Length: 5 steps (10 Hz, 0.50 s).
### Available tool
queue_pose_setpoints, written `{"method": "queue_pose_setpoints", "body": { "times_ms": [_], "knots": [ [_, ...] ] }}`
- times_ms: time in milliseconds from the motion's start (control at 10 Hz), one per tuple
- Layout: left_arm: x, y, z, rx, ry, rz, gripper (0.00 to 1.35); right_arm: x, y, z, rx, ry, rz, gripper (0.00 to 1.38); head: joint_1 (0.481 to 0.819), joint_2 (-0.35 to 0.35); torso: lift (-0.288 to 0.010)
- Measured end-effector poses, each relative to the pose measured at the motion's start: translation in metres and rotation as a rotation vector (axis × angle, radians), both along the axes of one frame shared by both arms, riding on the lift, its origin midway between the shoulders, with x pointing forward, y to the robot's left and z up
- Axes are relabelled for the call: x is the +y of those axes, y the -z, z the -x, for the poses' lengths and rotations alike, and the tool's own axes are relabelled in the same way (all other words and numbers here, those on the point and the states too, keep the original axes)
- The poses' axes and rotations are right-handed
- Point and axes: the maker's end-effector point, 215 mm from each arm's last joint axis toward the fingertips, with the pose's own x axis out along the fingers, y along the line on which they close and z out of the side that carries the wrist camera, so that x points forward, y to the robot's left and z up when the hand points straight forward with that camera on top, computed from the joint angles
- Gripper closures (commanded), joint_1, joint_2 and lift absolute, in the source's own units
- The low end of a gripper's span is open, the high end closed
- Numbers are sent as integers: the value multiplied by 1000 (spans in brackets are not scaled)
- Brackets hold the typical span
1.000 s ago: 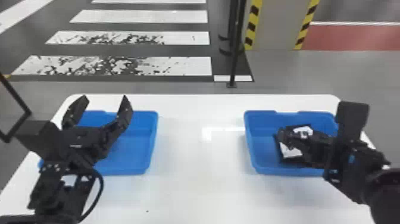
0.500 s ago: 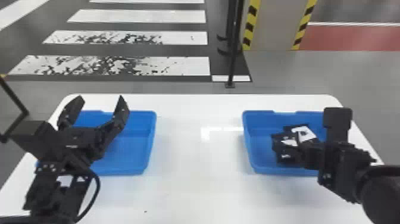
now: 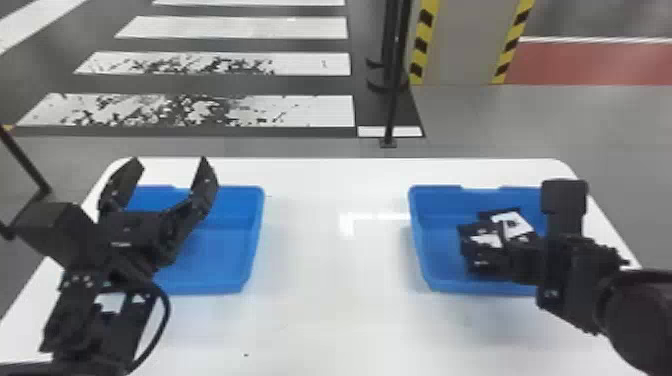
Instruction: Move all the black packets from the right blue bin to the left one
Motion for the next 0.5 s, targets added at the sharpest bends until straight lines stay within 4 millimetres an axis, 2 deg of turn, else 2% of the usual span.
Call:
{"method": "queue_pose_setpoints", "body": {
  "times_ms": [200,400,500],
  "knots": [
    [0,-3,0,-12,-4,-27,160,-4,4,-3,13,5,4,219,695,-7,-140],
    [-2,-6,0,-21,-3,-37,160,-6,7,-3,22,8,5,334,695,-12,-140],
    [-2,-7,0,-24,-3,-38,160,-7,12,-2,36,10,5,460,695,-13,-140]
  ]
}}
